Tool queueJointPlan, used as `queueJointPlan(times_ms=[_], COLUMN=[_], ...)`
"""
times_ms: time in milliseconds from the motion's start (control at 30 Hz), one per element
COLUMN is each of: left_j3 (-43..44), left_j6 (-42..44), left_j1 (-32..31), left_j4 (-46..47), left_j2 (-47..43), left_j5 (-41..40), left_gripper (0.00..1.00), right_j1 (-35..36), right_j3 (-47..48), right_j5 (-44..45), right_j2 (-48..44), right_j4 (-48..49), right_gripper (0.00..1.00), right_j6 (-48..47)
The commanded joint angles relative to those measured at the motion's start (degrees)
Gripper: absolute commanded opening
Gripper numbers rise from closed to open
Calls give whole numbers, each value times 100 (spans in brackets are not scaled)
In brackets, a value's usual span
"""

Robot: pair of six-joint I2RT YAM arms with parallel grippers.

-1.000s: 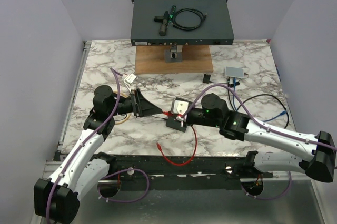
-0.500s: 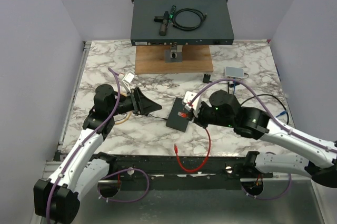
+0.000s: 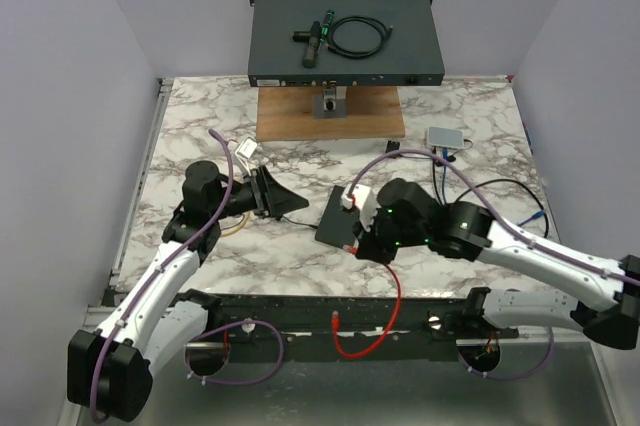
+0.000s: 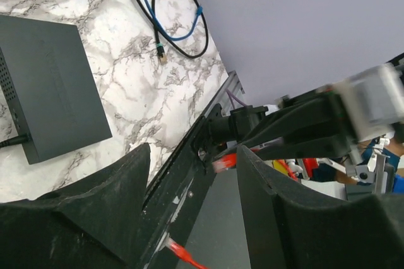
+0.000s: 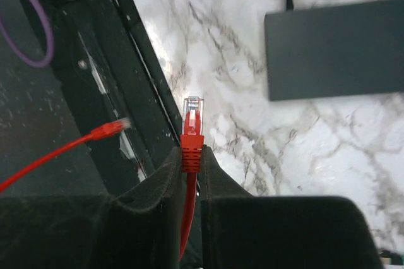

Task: Insert the plug into the switch port
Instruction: Insert the connector into the switch port.

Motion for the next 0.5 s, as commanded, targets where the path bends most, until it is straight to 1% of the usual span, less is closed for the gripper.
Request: queueJointPlan(times_ms=[0, 133, 267, 367, 467], left_j3=[-291, -521, -608, -564, -530], left_j6=[-83, -20, 36, 116, 211], left_j1=[38, 17, -32, -58, -75], left_j4=[466, 533, 551, 472, 333], left_j2=[145, 237, 319, 342, 316], left_j5=[-194, -491, -620, -702, -793], left_gripper=[55, 54, 53, 53, 52], right_j1=[34, 36, 35, 42, 37], right_j3=[-262, -265, 37, 241, 443], right_j5=[-47, 203, 782, 793, 905], right_j2=[648, 1303, 2031, 2524, 2794], right_j4=[-107, -142, -551, -812, -1032], right_gripper=[1, 1, 1, 1, 1], right_j6=[615, 721, 1104, 1076, 997])
